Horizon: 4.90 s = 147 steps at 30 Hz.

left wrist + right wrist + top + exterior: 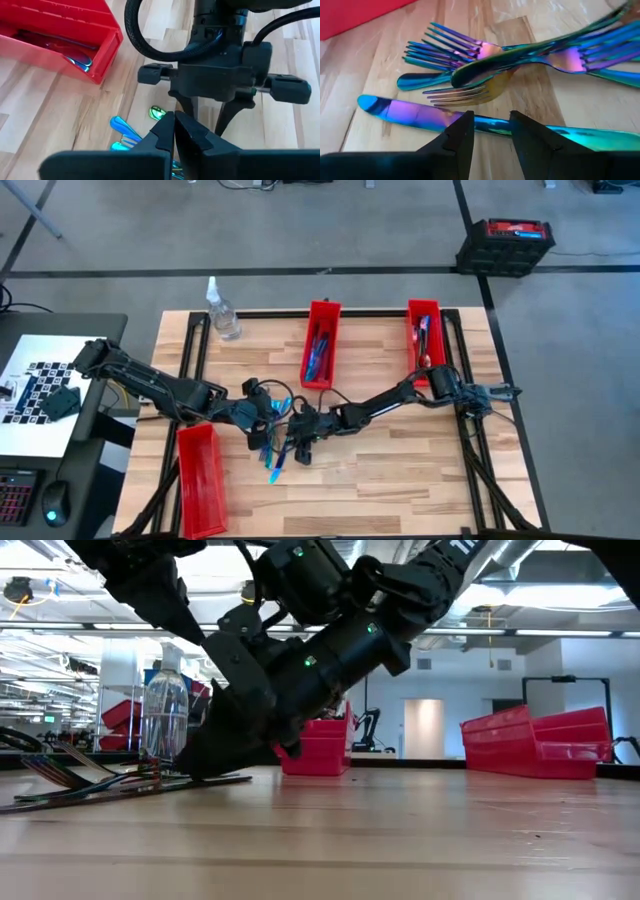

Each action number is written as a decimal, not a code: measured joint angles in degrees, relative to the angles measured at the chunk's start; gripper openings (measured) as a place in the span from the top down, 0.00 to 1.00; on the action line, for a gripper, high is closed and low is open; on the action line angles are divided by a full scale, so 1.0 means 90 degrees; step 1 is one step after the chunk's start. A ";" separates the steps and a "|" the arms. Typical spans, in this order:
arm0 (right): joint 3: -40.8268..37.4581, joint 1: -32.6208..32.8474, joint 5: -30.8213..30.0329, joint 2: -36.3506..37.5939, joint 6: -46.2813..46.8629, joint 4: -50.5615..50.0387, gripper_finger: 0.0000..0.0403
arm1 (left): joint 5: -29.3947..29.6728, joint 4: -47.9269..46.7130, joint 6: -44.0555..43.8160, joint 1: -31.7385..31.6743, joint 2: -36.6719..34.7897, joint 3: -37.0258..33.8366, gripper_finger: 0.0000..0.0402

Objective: Sort silverware

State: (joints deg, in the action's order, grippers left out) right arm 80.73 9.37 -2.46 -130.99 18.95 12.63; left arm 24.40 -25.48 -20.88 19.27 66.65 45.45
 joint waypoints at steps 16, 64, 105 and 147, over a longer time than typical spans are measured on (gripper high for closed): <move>0.0000 0.0775 -0.0029 0.0615 -0.0278 -0.3026 0.71 | -0.0024 0.0025 -0.0148 0.0023 0.0000 0.0002 1.00; -0.4983 0.2835 -0.3186 0.4533 0.4775 -0.3801 0.71 | -0.0827 0.1778 0.0836 0.0291 0.8003 0.6407 1.00; -0.5334 0.1693 -0.2715 0.4568 0.4038 -0.3095 0.71 | -0.0579 0.1046 0.1011 0.0357 0.7856 0.6380 1.00; -0.4549 0.4093 -0.2350 0.4836 0.6478 -0.3578 0.71 | -0.0236 0.0048 0.2454 -0.0272 0.6895 0.6368 1.00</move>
State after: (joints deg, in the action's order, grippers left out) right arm 39.79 46.21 -23.62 -87.46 77.25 -19.57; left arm 22.28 -25.05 1.20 16.82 128.70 102.77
